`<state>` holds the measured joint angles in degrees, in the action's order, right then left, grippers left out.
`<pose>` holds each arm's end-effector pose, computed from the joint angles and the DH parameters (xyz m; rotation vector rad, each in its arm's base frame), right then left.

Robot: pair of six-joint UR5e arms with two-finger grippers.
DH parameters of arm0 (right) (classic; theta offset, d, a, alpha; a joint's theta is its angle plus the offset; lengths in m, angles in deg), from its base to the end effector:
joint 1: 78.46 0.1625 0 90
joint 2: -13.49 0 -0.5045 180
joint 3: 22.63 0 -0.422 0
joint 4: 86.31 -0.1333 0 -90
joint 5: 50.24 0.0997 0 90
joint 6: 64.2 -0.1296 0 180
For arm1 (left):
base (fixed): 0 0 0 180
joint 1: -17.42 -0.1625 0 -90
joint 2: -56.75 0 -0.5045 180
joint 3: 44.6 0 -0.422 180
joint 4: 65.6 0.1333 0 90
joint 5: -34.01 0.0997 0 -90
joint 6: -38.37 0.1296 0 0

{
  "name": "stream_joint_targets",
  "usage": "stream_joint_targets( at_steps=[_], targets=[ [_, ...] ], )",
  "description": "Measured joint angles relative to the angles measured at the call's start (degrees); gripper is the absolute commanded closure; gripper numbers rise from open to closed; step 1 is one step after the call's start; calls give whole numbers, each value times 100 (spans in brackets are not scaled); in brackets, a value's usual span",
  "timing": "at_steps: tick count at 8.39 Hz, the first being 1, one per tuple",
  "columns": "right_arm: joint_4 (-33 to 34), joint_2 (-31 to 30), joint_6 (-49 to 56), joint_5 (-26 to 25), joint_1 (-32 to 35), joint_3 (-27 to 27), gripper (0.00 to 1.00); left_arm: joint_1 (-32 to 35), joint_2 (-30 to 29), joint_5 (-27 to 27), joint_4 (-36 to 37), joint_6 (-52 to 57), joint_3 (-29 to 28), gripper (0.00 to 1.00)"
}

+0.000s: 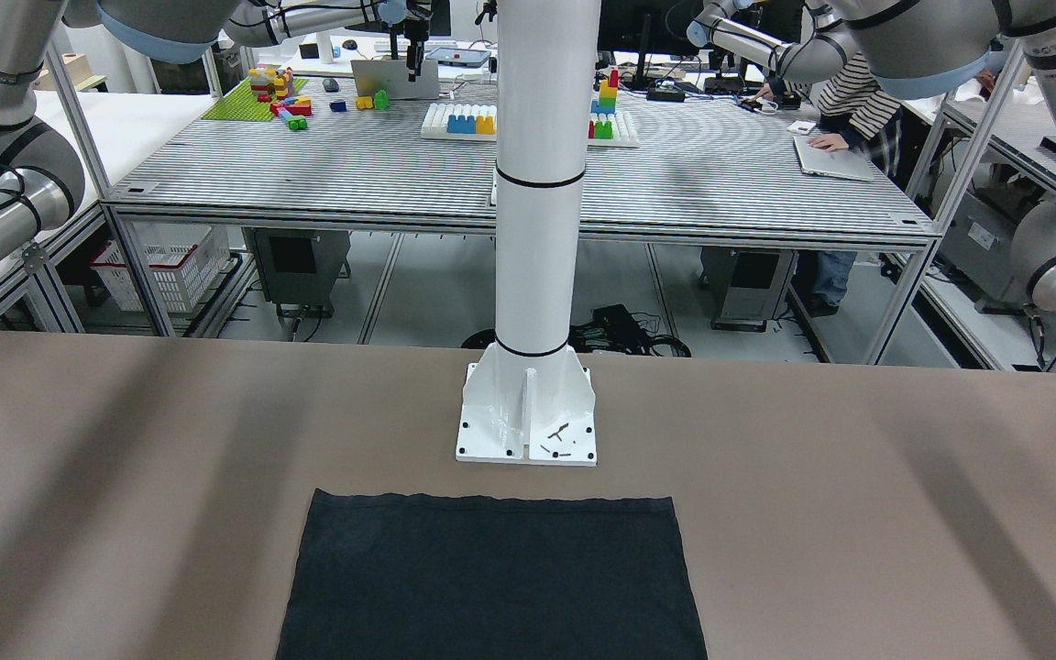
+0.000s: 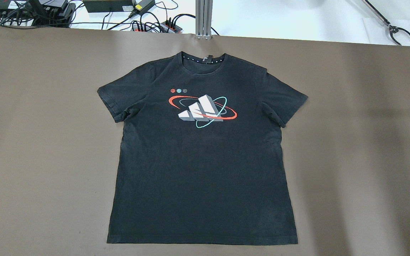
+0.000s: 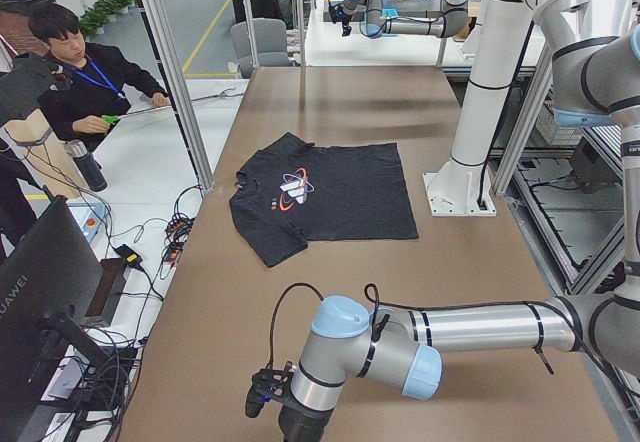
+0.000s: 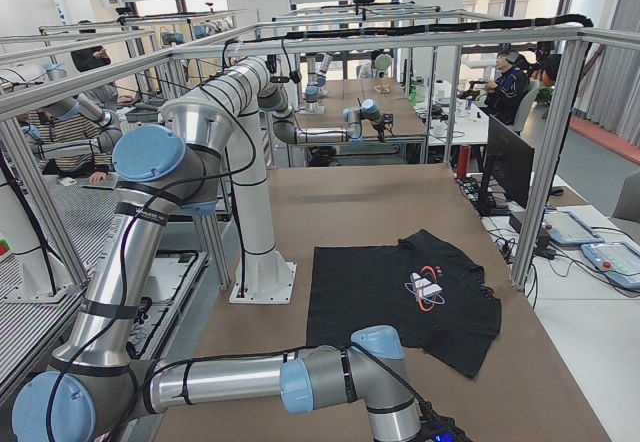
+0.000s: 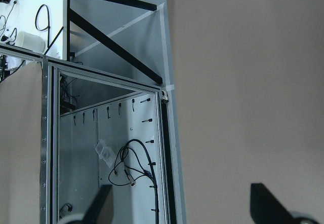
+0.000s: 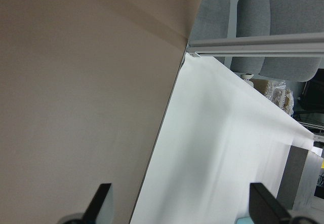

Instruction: Fold clothes

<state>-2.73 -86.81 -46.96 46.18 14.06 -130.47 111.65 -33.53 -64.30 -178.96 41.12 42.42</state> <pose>0.1387 -0.4503 0.7044 0.2597 -0.0683 -0.2690 -0.1557 -0.5525 0.7717 0.3680 0.1213 0.0006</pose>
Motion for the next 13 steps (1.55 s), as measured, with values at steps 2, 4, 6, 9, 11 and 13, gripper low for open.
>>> stream_joint_targets(
  at_steps=[2,4,6,9,11,13],
  targets=[
    [-3,8,-1,0,-5,-43,6,-1,-10,1,-2,-4,9,5],
    [-90,10,2,-6,-5,-92,6,-2,-37,-11,-7,3,40,5],
    [-516,11,-6,-7,-11,-86,6,-8,-85,-142,4,-1,128,5],
    [-870,33,-477,477,-11,-56,6,-107,-216,-264,-29,-46,233,5],
    [-933,31,-770,737,-11,-78,6,-148,-286,-410,-77,-60,249,5],
    [-942,78,-845,768,-26,-55,6,-224,-434,-451,-90,-50,232,5]
  ],
)
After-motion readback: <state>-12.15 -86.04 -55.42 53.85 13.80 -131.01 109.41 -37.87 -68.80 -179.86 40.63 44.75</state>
